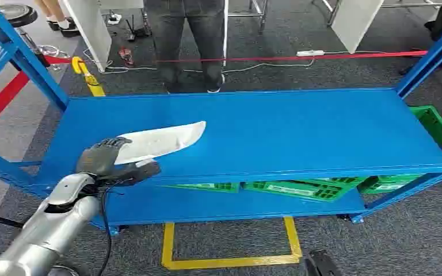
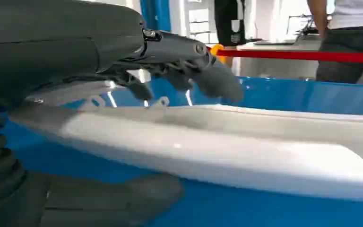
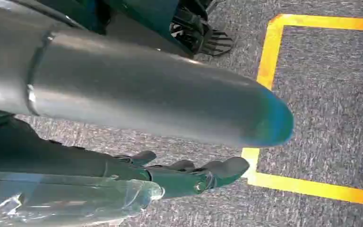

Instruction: Take the parts from the cabinet and place them on the table.

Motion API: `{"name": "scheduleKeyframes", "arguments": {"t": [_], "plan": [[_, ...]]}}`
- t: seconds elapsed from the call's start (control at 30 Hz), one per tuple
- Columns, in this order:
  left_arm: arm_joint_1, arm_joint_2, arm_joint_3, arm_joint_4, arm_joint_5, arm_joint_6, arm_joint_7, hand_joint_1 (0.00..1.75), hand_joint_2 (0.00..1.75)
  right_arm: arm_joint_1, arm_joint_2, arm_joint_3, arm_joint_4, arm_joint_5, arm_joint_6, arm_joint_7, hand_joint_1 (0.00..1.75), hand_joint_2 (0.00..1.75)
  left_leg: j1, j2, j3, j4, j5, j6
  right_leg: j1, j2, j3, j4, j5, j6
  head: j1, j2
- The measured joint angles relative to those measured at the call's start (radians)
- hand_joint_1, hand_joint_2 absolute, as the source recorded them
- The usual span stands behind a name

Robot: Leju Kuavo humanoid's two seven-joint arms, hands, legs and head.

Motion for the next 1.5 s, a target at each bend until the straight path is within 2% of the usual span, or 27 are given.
{"name": "scheduleKeyframes", "arguments": {"t": [0.6,0.7,0.83,1.03,1.07,1.1,1.13,1.17,1.2,1.27,1.3,1.33,1.37,1.4,1.43,1.47,1.5], "plan": [[-0.025,-0.010,-0.032,0.029,0.005,-0.015,-0.025,1.75,1.75,-0.001,0.000,0.000,0.000,0.006,0.000,0.002,0.00,0.00,0.003,0.000,0.001,-0.003,0.003,0.000,0.004,0.000,-0.001,0.002,0.000,-0.001,0.000,0.000],[-0.017,-0.008,-0.033,0.020,0.015,0.008,-0.047,1.75,1.75,0.000,0.000,0.000,0.000,0.010,0.000,0.003,0.00,0.00,0.003,0.000,0.001,-0.003,0.003,0.000,0.004,0.000,0.000,0.002,0.000,-0.001,0.000,0.000],[0.042,-0.003,-0.033,-0.070,0.058,0.043,-0.091,1.75,1.75,0.005,0.000,-0.006,0.000,0.003,-0.005,-0.005,0.00,0.00,0.003,0.000,0.001,-0.003,0.003,0.000,0.004,0.000,-0.001,0.002,0.000,-0.001,0.000,0.000],[0.208,0.009,-0.037,-0.301,0.141,0.081,-0.176,1.75,1.75,0.011,0.000,-0.030,0.000,-0.027,-0.016,-0.074,0.00,0.00,0.003,0.000,0.001,-0.003,0.001,-0.001,0.004,0.001,-0.001,0.002,-0.001,-0.001,0.000,0.000],[0.241,0.010,-0.040,-0.346,0.153,0.087,-0.190,1.75,1.75,0.012,0.001,-0.035,0.000,-0.032,-0.017,-0.090,0.00,0.00,-0.003,0.000,0.000,0.004,-0.002,0.006,-0.003,0.002,0.002,-0.008,0.005,0.008,0.000,0.000],[0.275,0.010,-0.044,-0.383,0.155,0.093,-0.201,1.75,1.75,0.011,0.001,-0.039,0.000,-0.035,-0.018,-0.102,0.00,0.00,-0.002,0.001,0.005,-0.009,0.004,0.018,-0.003,0.002,0.005,-0.012,0.008,0.014,-0.001,0.000],[0.305,0.009,-0.053,-0.421,0.153,0.106,-0.208,1.75,1.75,0.011,0.001,-0.044,-0.001,-0.038,-0.023,-0.114,0.00,0.00,0.008,0.004,0.018,-0.036,0.017,0.025,-0.001,0.000,0.002,-0.010,0.001,0.015,-0.002,0.000],[0.328,0.009,-0.059,-0.447,0.145,0.120,-0.214,1.75,1.75,0.011,0.000,-0.050,-0.003,-0.040,-0.037,-0.129,0.00,0.00,0.008,0.005,0.025,-0.046,0.021,0.026,-0.001,-0.001,-0.007,0.009,-0.019,0.017,0.002,0.000],[0.350,0.010,-0.062,-0.472,0.135,0.140,-0.216,1.75,1.75,0.010,0.000,-0.056,-0.005,-0.043,-0.048,-0.145,0.00,0.00,0.009,0.006,0.025,-0.047,0.023,0.029,-0.001,0.000,-0.028,0.064,-0.059,0.019,0.003,0.000],[0.401,0.010,-0.066,-0.516,0.115,0.177,-0.219,1.75,1.75,0.010,0.000,-0.067,-0.011,-0.051,-0.060,-0.176,0.00,0.00,0.010,0.010,0.024,-0.047,0.022,0.029,-0.008,-0.001,-0.100,0.234,-0.142,0.027,0.003,0.000],[0.420,0.010,-0.070,-0.531,0.109,0.184,-0.220,1.75,1.75,0.011,0.000,-0.073,-0.011,-0.052,-0.060,-0.180,0.00,0.00,0.011,0.010,0.023,-0.046,0.023,0.028,-0.012,-0.001,-0.123,0.292,-0.158,0.033,0.003,0.000],[0.429,0.010,-0.072,-0.539,0.108,0.184,-0.221,1.75,1.75,0.011,0.000,-0.074,-0.011,-0.052,-0.060,-0.182,0.00,0.00,0.013,0.010,0.022,-0.046,0.024,0.025,-0.015,-0.001,-0.126,0.300,-0.154,0.036,0.005,0.000],[0.438,0.010,-0.074,-0.545,0.108,0.184,-0.221,1.75,1.75,0.011,0.000,-0.076,-0.012,-0.053,-0.061,-0.183,0.00,0.00,0.015,0.009,0.022,-0.046,0.026,0.022,-0.018,-0.001,-0.118,0.289,-0.139,0.040,0.004,0.000],[0.447,0.010,-0.076,-0.553,0.107,0.186,-0.221,1.75,1.75,0.011,0.000,-0.079,-0.014,-0.053,-0.063,-0.186,0.00,0.00,0.020,0.007,0.021,-0.045,0.026,0.017,-0.023,-0.001,-0.097,0.254,-0.114,0.045,0.003,0.000],[0.458,0.010,-0.077,-0.562,0.103,0.192,-0.223,1.75,1.75,0.010,0.000,-0.082,-0.018,-0.053,-0.066,-0.194,0.00,0.00,0.028,0.005,0.018,-0.041,0.027,0.007,-0.029,-0.002,-0.054,0.173,-0.071,0.054,0.004,0.000],[0.466,0.010,-0.077,-0.570,0.097,0.203,-0.227,1.75,1.75,0.008,0.000,-0.084,-0.021,-0.052,-0.069,-0.203,0.00,0.00,0.037,0.005,0.014,-0.032,0.026,-0.005,-0.039,-0.004,0.003,0.072,-0.031,0.068,0.003,0.000],[0.474,0.010,-0.077,-0.579,0.095,0.216,-0.232,1.75,1.75,0.006,0.001,-0.085,-0.023,-0.051,-0.073,-0.213,0.00,0.00,0.035,0.004,0.008,-0.019,0.022,-0.020,-0.044,-0.002,0.036,0.007,-0.046,0.089,0.006,0.000]]}}
